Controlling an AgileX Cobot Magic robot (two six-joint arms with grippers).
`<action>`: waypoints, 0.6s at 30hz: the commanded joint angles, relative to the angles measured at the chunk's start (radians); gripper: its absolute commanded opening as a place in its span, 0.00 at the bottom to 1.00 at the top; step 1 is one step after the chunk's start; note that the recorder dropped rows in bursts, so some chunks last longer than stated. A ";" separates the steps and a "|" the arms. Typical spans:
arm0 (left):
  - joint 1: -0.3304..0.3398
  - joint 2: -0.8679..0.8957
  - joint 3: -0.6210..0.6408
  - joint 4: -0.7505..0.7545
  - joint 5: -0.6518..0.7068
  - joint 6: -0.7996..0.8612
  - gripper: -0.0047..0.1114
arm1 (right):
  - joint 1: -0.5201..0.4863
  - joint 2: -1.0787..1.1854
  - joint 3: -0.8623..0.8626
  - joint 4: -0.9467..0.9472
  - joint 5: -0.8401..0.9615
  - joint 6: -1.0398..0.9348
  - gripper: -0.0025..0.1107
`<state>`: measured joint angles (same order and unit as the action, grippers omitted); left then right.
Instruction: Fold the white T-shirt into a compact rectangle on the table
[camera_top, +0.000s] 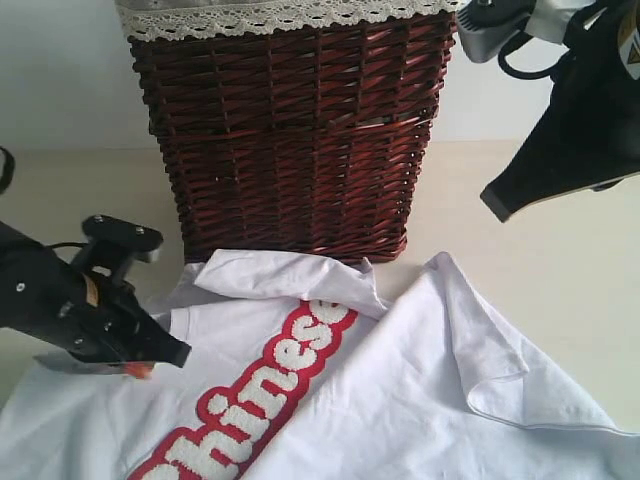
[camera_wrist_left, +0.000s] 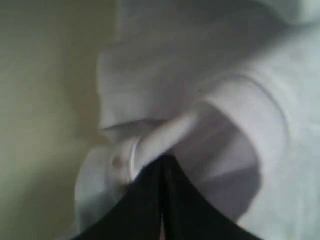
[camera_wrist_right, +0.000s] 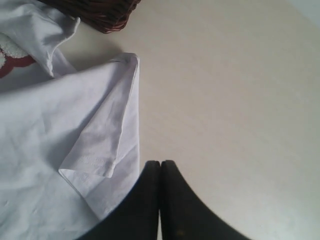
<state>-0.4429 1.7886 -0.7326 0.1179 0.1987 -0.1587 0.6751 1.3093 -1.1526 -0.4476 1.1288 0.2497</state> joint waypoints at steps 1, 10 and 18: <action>0.109 0.029 -0.004 0.013 -0.020 -0.002 0.04 | -0.001 -0.007 0.000 0.005 -0.006 -0.005 0.02; 0.185 -0.043 -0.004 0.051 0.004 -0.002 0.04 | -0.001 -0.007 0.000 0.005 -0.004 -0.005 0.02; 0.294 -0.176 0.012 0.047 0.043 -0.051 0.04 | -0.001 -0.007 0.000 0.005 -0.004 -0.005 0.02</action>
<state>-0.1500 1.6208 -0.7361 0.1641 0.2295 -0.1829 0.6751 1.3093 -1.1526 -0.4412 1.1288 0.2497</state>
